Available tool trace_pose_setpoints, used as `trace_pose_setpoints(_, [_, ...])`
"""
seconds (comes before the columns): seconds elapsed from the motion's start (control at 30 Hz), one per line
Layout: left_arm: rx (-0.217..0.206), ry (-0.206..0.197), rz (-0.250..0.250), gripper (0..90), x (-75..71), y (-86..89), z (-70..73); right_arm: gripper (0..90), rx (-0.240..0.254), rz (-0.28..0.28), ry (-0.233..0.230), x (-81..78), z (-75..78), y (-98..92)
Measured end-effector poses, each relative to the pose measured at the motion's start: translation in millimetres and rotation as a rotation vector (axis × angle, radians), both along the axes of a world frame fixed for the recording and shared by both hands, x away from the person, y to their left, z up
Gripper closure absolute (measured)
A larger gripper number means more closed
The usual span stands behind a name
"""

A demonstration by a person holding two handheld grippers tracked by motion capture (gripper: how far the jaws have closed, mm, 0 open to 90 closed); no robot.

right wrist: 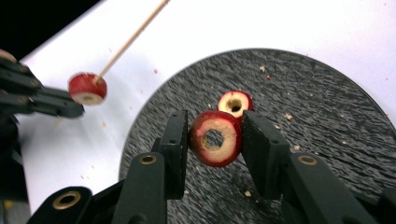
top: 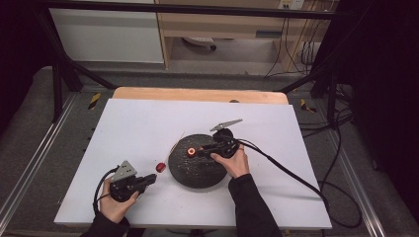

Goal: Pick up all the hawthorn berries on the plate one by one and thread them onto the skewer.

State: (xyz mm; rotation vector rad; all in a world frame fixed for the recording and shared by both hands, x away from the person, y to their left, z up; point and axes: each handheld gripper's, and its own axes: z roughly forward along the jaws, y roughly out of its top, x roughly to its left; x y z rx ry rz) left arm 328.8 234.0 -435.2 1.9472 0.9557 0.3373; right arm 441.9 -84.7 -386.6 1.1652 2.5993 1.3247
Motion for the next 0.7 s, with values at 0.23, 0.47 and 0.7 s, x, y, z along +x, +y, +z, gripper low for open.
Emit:
trace_pose_setpoints(0.23, [-0.001,-0.007,-0.003,88.8,-1.3,-1.2,1.0,63.0,0.139,-0.070,-0.025,-9.5,-5.1,-7.9])
trace_pose_setpoints(0.47, [-0.004,-0.007,-0.003,88.8,-2.0,-2.6,0.8,63.0,0.285,-0.147,-0.056,-17.6,-12.8,-14.3])
trace_pose_setpoints(0.7, [-0.005,-0.011,-0.007,88.8,-3.3,-4.3,0.8,63.1,0.382,-0.206,-0.085,-23.0,-22.0,-11.4])
